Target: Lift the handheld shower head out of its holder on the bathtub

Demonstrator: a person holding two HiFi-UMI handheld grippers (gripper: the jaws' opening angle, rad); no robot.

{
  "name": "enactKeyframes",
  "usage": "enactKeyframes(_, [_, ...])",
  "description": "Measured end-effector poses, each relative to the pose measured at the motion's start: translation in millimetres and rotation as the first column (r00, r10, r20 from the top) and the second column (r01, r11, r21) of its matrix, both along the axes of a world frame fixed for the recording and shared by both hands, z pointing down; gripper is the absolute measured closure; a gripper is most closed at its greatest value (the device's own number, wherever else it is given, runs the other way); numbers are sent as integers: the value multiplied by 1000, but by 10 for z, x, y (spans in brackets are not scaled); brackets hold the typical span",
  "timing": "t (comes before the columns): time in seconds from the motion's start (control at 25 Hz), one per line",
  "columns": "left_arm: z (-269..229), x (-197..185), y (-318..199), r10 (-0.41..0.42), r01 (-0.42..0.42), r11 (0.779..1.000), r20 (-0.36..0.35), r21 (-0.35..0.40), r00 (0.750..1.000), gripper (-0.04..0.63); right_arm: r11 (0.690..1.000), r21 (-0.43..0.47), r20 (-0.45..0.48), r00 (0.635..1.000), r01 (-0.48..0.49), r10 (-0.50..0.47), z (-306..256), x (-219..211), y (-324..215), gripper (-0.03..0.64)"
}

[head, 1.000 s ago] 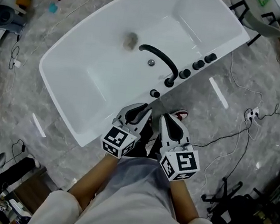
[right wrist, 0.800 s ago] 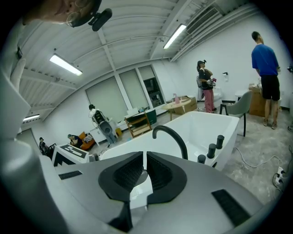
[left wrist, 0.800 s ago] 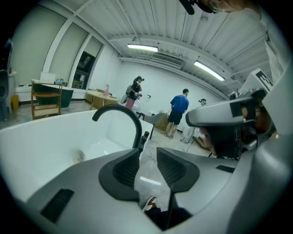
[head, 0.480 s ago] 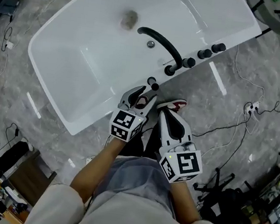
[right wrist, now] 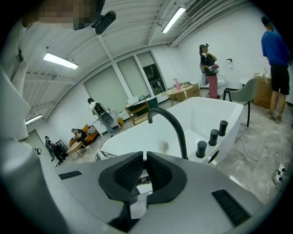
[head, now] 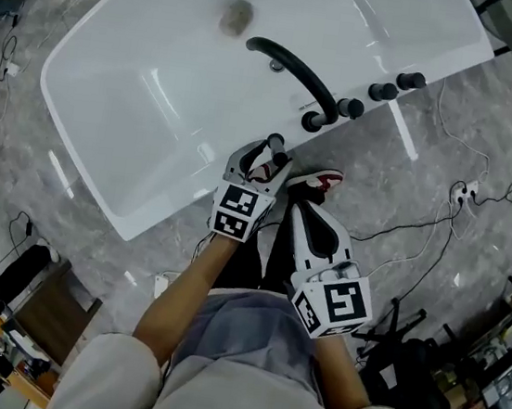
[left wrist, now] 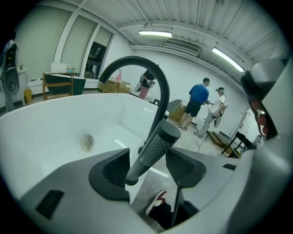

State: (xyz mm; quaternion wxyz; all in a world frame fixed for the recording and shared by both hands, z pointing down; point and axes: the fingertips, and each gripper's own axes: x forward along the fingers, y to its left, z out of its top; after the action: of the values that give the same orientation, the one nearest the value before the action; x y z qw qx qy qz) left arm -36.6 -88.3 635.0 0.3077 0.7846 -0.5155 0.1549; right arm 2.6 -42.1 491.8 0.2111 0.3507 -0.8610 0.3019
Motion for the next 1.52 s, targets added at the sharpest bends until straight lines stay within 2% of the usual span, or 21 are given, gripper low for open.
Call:
enactKeyframes(0.16, [220,14,-93,-9,9,1000,10,-18,1000,360,1000,-25,-6,1000,8,-8,101,3,-10,597])
enactKeyframes(0.44, [721,96,-91,-16,17,995,8,-99,1000,360,998,-62,-11,999,30,-31,229,1,48,597])
enactKeyframes(0.64, [876,126,-76,-20,22,992,11,-126,1000,360,997,-73,-15,999,28,-29,280,55,58,597])
enactKeyframes(0.92, [945,115,-59,-16,21,993,45,-117,999,364,996,-83,-23,999,22,-24,320,115,96,597])
enactKeyframes(0.96, [945,115,-60,-15,21,994,52,-110,999,393,996,-86,-24,999,23,-25,331,115,107,597])
enactKeyframes(1.36, [998,96,-9,23,-13,998,194,-53,981,449,995,-96,-38,999,28,-31,372,114,192,597])
enactKeyframes(1.52, [995,94,-5,15,-6,999,202,-47,979,453,995,-93,-43,999,23,-27,373,154,188,597])
